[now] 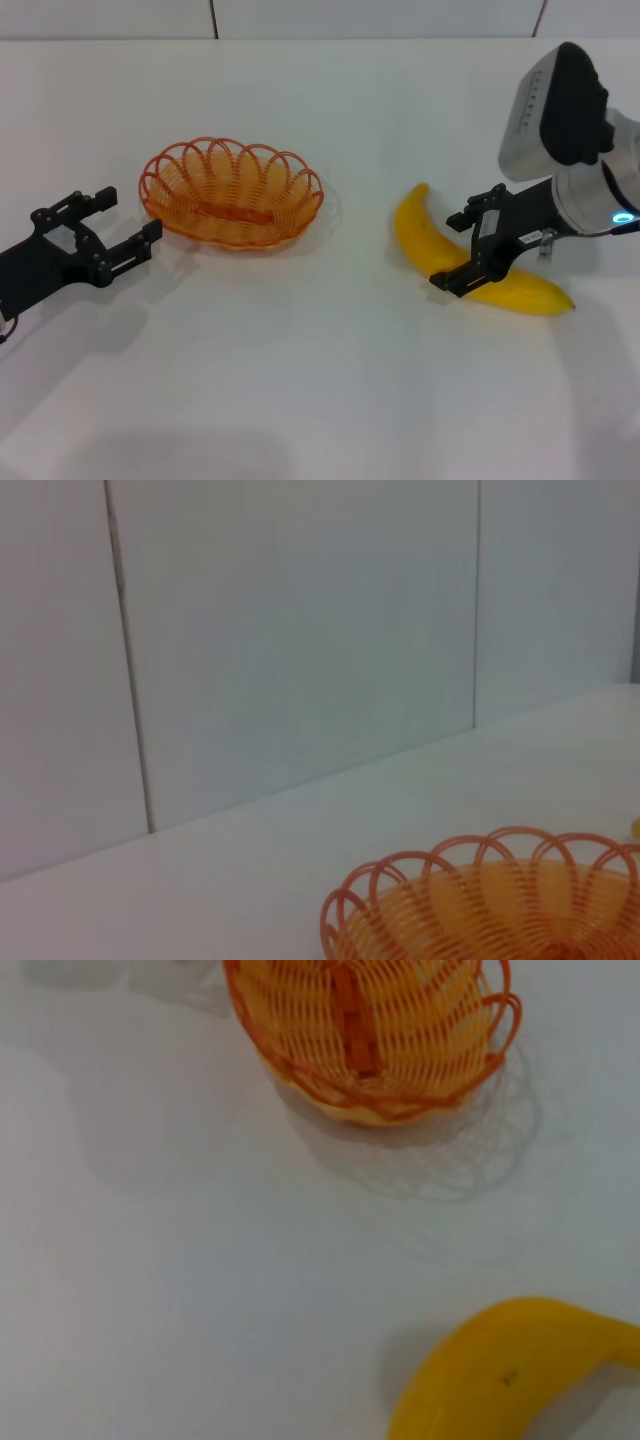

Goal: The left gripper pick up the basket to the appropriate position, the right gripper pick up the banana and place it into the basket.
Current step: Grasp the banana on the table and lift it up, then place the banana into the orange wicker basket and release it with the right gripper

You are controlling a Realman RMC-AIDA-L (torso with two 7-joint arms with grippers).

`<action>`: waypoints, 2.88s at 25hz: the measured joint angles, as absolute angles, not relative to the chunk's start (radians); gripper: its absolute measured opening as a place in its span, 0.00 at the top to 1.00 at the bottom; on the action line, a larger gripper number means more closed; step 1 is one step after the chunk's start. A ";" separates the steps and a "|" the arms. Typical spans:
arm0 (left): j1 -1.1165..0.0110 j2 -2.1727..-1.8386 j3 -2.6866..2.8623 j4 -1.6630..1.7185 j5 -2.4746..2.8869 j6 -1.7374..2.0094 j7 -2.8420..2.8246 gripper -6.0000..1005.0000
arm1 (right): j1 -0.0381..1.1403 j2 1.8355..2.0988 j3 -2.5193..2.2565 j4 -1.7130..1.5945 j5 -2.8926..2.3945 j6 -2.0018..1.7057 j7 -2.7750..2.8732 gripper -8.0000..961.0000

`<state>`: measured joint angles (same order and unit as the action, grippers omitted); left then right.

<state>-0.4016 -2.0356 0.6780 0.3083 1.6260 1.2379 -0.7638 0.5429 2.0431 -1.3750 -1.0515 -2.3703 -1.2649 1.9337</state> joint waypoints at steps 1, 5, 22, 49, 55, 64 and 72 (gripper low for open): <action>-0.402 -2.036 0.678 0.308 1.626 1.238 -0.764 0.25 | 0.543 2.043 -1.390 -1.051 -2.372 -1.256 1.943 0.08; -0.402 -2.036 0.678 0.308 1.626 1.238 -0.764 0.25 | 0.546 2.042 -1.432 -1.051 -2.374 -1.244 1.965 0.08; -0.403 -2.034 0.678 0.298 1.626 1.238 -0.759 0.25 | 0.555 2.042 -1.431 -1.051 -2.366 -1.254 1.984 0.16; -0.401 -2.035 0.678 0.298 1.621 1.238 -0.759 0.25 | 0.559 2.041 -1.398 -1.082 -1.951 -1.243 1.671 0.48; -0.403 -2.037 0.678 0.298 1.622 1.238 -0.756 0.25 | 0.571 2.044 -1.430 -1.023 -1.717 -1.219 1.477 0.48; -0.413 -2.039 0.678 0.293 1.621 1.239 -0.749 0.25 | 0.711 2.046 -1.592 -0.810 -1.545 -1.033 1.348 0.47; -0.426 -2.039 0.678 0.283 1.624 1.240 -0.748 0.25 | 0.768 2.049 -1.761 -0.771 -1.482 -0.846 1.350 0.47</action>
